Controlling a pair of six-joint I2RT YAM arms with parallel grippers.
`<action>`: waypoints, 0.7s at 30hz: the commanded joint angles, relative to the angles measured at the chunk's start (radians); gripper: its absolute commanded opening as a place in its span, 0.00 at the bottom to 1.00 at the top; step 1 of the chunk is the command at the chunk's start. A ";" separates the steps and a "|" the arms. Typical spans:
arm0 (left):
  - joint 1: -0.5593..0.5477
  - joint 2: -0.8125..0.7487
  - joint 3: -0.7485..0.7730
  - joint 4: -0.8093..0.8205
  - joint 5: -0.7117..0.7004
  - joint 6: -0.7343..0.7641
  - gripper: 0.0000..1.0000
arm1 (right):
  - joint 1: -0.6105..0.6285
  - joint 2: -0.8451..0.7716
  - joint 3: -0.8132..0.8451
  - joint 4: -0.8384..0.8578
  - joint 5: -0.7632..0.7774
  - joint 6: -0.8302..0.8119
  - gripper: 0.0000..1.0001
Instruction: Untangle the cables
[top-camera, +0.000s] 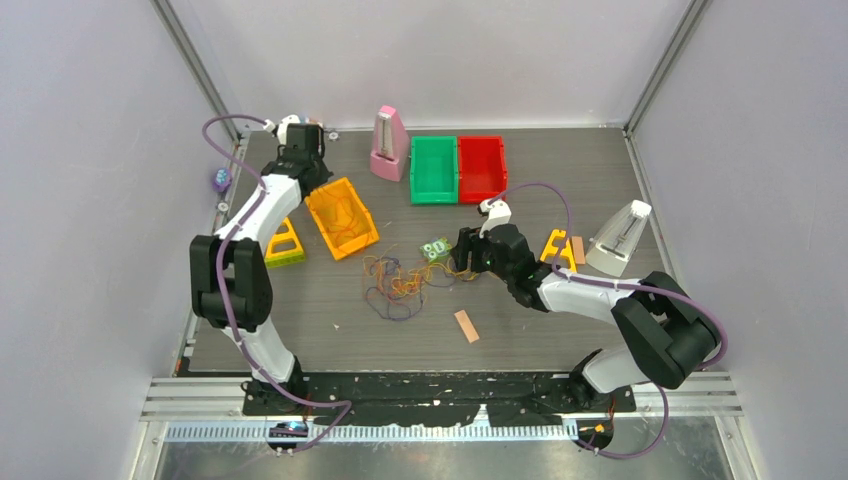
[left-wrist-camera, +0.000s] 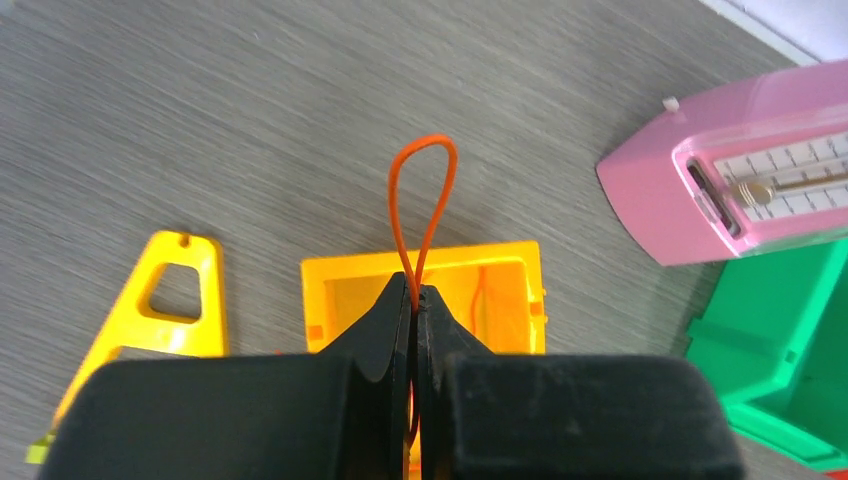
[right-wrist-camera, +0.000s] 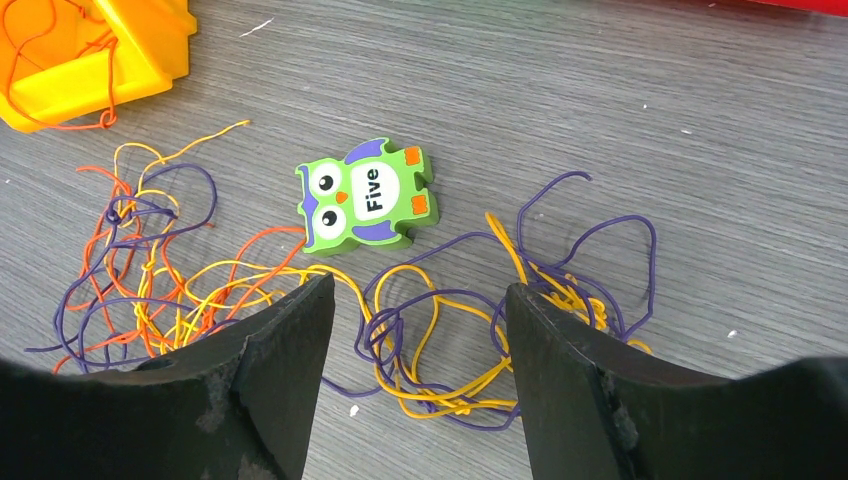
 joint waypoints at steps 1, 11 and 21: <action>-0.003 -0.064 0.103 0.081 -0.136 0.092 0.00 | 0.000 -0.033 -0.003 0.051 0.022 -0.009 0.68; -0.010 -0.017 0.134 0.149 -0.075 0.093 0.00 | -0.001 -0.044 -0.008 0.052 0.028 -0.011 0.68; -0.088 -0.078 -0.175 0.305 -0.094 0.006 0.00 | -0.002 -0.041 -0.008 0.059 0.019 -0.006 0.68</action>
